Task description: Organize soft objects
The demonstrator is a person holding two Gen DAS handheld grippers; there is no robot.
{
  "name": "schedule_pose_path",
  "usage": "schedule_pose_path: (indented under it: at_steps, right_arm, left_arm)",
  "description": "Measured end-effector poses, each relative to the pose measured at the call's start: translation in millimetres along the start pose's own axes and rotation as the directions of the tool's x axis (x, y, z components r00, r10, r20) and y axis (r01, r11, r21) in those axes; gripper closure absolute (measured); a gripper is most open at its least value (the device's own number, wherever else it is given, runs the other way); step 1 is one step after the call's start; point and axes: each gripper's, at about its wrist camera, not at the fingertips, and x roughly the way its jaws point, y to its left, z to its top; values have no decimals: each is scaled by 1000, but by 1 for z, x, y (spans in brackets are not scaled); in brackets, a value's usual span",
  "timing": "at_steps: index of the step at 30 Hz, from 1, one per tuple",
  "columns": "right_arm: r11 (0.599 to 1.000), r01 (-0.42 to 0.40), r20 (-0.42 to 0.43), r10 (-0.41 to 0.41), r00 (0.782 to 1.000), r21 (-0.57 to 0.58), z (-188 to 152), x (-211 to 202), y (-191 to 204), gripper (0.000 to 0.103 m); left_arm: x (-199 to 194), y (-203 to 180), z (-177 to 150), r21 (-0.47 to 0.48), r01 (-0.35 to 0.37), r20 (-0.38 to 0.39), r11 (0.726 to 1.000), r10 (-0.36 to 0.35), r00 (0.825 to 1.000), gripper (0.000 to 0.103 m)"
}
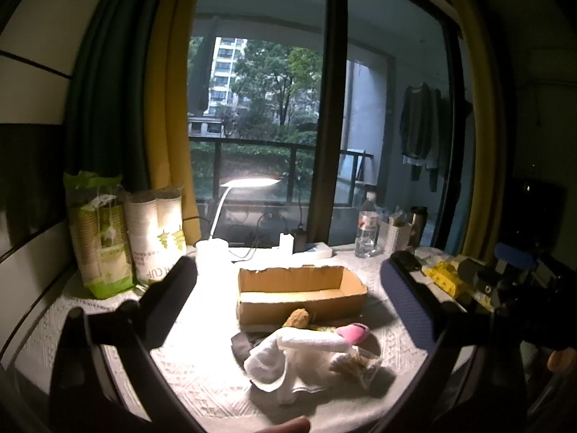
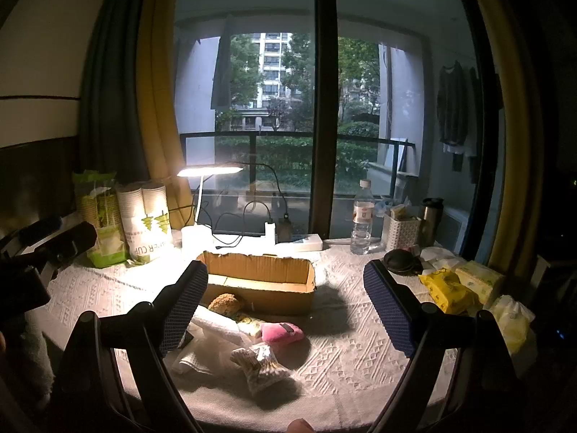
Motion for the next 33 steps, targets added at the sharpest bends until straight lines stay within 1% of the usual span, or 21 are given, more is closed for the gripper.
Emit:
schedule_pose_path:
  at_steps: [33]
  right_arm:
    - [1000,-1,0,1,1000,4,0,-1,-3,13]
  left_arm:
    - [-2,-3,0,3,1,7,1000,-1,1000,1]
